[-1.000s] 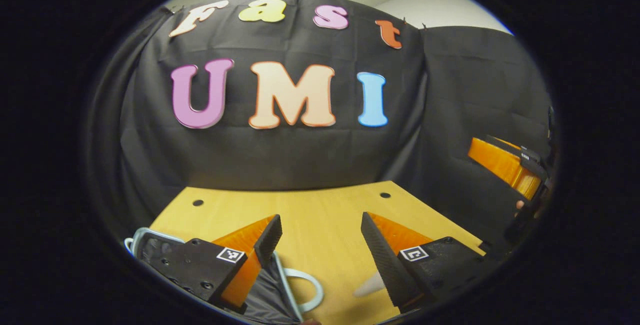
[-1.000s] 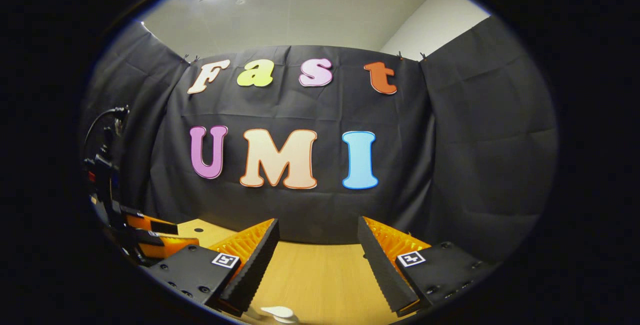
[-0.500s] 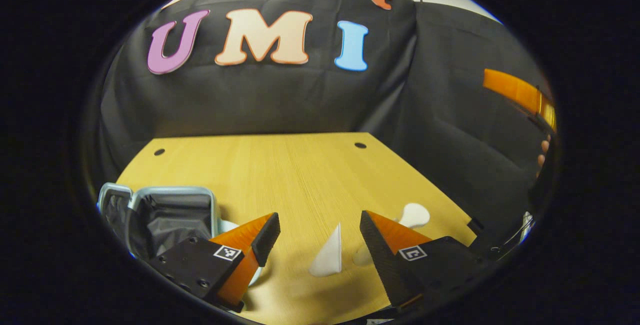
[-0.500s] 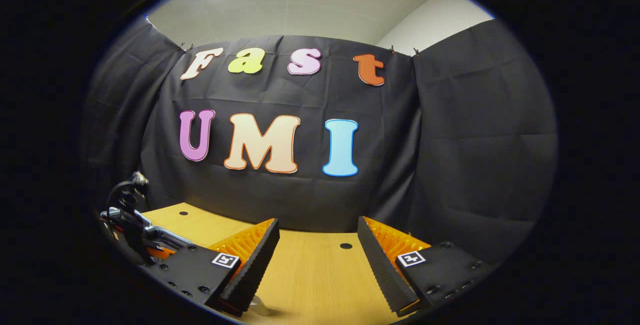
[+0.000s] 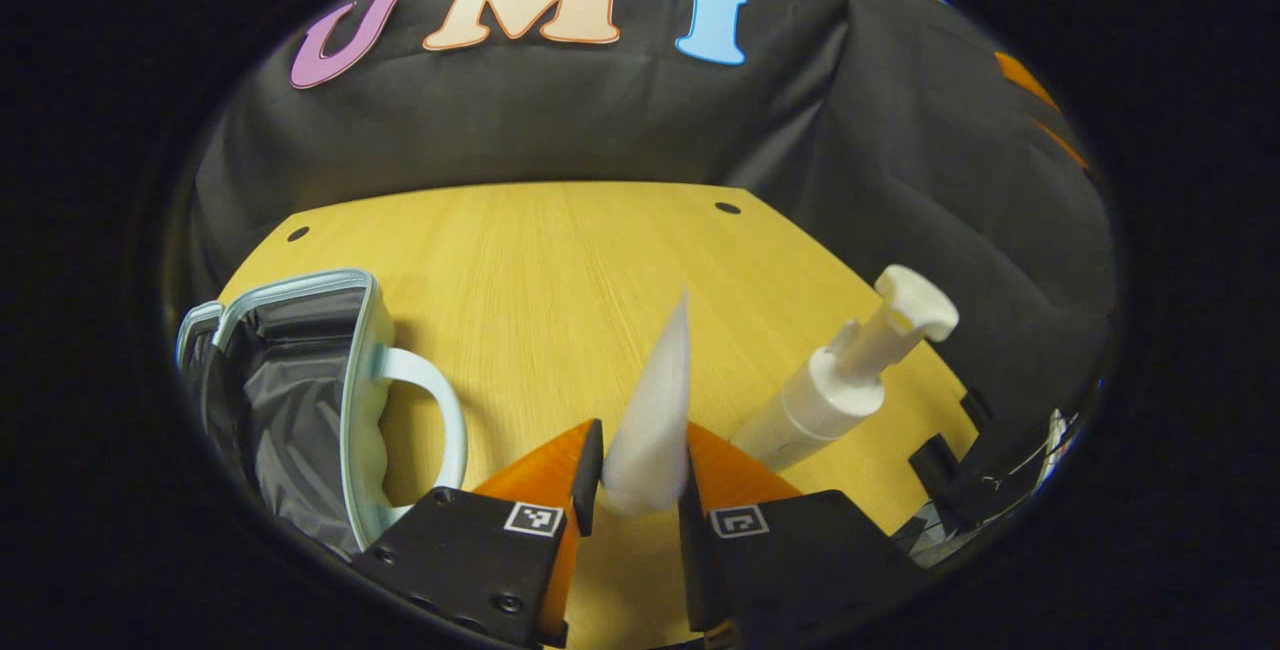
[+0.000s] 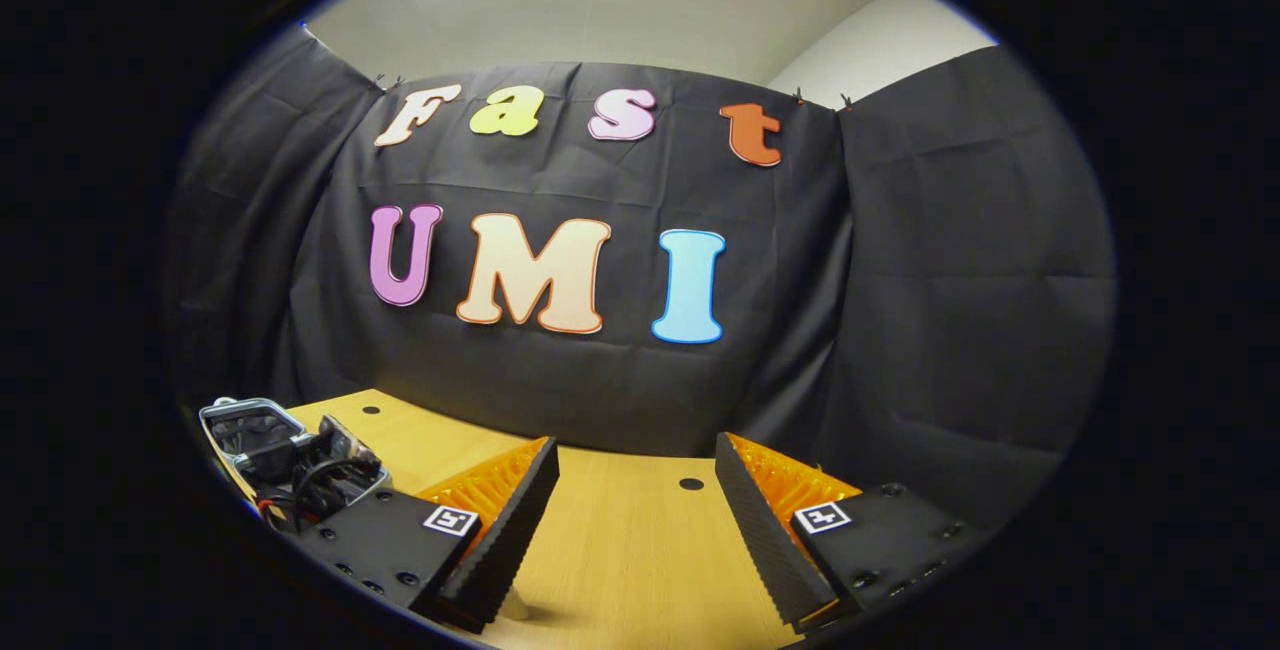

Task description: First open the suitcase, pack the skin care products into it, and then close the suitcase.

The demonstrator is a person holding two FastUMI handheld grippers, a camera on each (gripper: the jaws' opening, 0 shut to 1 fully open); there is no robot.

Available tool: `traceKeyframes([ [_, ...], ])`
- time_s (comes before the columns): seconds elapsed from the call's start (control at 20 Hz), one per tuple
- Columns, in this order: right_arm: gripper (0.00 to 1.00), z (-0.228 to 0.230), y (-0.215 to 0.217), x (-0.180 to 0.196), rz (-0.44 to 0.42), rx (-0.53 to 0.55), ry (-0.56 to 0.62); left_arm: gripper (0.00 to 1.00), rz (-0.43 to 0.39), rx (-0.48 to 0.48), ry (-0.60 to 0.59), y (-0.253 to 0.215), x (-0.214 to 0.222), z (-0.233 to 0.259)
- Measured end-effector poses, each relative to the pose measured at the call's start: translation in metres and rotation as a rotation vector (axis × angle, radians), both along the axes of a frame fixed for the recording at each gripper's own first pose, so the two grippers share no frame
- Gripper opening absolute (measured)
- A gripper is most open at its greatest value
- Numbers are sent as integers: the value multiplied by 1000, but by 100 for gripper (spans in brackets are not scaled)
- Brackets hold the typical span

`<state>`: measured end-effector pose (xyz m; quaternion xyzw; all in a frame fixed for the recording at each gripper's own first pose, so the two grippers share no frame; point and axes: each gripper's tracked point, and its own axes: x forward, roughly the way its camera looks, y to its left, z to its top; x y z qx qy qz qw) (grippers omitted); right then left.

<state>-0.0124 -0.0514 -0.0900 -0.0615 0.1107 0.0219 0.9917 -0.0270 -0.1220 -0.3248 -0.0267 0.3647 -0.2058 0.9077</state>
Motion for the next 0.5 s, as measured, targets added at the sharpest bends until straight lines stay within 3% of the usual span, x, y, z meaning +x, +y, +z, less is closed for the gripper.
traceKeyframes([
  [0.15,98,-5,16,2,27,37,7,26,19,-11,18,5,-1,12],
  [0.5,99,-65,69,7,108,104,101,25,77,-7,-92,47,15,95],
])
